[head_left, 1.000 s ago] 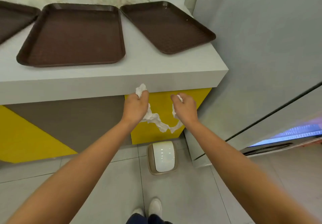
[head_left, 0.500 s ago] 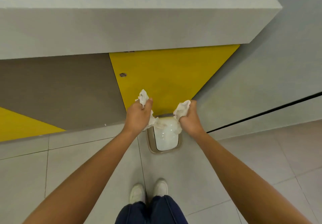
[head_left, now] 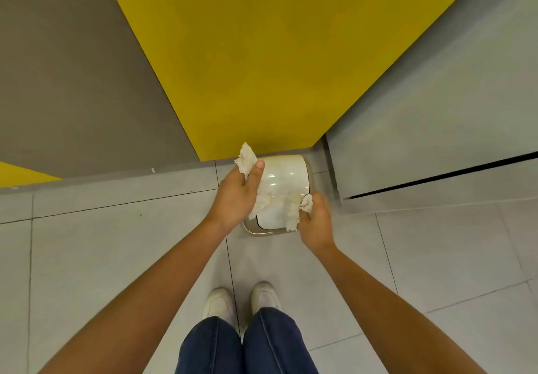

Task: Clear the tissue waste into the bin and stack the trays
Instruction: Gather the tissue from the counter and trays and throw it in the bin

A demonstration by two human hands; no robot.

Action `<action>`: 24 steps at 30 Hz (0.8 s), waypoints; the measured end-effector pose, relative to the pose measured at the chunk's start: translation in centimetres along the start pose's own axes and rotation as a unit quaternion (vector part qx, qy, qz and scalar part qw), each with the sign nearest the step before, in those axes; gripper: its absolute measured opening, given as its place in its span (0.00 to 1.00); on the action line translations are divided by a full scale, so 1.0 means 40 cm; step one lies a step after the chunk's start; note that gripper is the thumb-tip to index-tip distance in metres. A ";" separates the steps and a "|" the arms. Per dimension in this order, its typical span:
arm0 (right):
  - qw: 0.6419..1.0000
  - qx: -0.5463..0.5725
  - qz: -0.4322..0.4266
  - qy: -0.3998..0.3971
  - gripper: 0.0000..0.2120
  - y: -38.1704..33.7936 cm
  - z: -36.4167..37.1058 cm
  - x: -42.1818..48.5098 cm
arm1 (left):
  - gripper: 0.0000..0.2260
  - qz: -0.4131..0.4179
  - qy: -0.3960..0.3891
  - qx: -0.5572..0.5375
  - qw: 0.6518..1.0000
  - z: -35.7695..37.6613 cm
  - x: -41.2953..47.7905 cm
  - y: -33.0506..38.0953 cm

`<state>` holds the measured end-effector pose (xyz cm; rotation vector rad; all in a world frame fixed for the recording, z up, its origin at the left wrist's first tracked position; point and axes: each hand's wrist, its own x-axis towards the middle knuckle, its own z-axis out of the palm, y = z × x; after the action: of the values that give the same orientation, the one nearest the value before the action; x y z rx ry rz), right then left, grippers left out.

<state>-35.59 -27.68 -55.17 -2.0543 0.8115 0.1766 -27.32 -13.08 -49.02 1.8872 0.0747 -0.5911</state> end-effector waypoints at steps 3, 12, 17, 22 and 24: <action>0.999 -0.023 0.016 0.032 0.08 0.050 0.039 0.026 | 0.18 0.001 -0.021 0.008 1.000 0.033 0.013 -0.041; 0.993 0.053 0.065 0.077 0.13 0.072 0.134 0.041 | 0.15 -0.003 -0.076 -0.022 0.997 0.092 0.032 -0.080; 0.998 -0.007 0.023 -0.057 0.22 0.105 0.147 0.054 | 0.13 0.006 -0.119 0.011 0.993 0.134 0.050 -0.127; 0.986 -0.036 0.110 -0.121 0.16 0.131 0.116 0.063 | 0.12 0.156 -0.159 0.262 0.939 0.191 0.060 -0.203; 0.985 -0.014 0.125 -0.118 0.17 0.139 0.099 0.057 | 0.14 0.204 -0.174 0.334 0.904 0.214 0.070 -0.231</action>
<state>-36.52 -27.82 -62.32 -1.9074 0.9195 0.5633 -30.98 -17.70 -60.52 2.3158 -0.8356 -0.7011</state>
